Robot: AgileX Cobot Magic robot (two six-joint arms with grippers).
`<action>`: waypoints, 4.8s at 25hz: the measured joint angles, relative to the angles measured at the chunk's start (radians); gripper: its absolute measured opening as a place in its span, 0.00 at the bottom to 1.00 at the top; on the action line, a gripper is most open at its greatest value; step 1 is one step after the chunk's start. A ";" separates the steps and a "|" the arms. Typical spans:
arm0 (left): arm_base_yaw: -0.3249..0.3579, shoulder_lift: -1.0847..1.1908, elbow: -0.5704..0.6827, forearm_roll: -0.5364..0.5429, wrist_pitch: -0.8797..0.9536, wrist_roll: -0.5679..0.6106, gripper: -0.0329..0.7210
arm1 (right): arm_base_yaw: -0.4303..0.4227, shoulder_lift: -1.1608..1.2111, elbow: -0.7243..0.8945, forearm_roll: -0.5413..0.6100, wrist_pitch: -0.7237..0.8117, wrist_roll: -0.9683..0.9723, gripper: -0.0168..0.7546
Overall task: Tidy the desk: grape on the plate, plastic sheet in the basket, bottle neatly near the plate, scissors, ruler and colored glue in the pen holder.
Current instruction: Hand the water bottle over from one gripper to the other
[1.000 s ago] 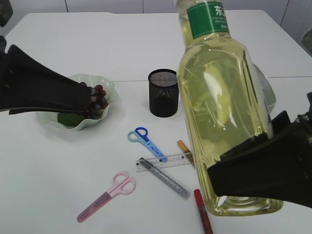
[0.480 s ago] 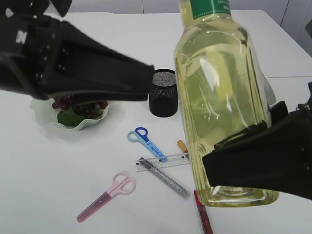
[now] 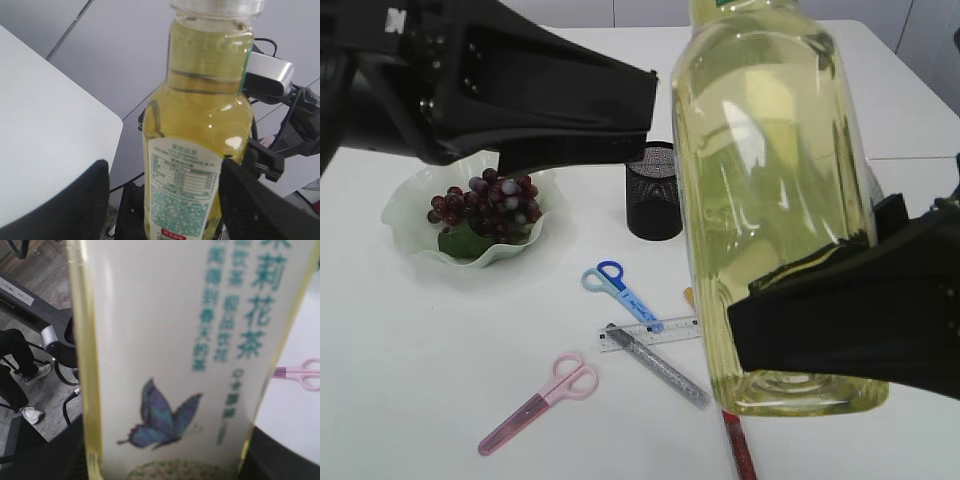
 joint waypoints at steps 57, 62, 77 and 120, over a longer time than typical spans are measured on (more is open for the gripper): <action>-0.052 0.091 -0.115 0.014 0.063 0.081 0.77 | 0.191 0.195 -0.080 0.234 -0.146 -0.116 0.55; -0.052 0.093 -0.115 0.010 0.065 0.079 0.77 | 0.191 0.195 -0.081 0.236 -0.146 -0.108 0.55; -0.052 0.095 -0.115 0.035 0.067 0.076 0.65 | 0.193 0.195 -0.081 0.207 -0.146 -0.088 0.57; 0.326 -0.098 -0.125 0.430 0.000 0.058 0.61 | 0.217 0.093 -0.081 -0.374 -0.168 0.455 0.79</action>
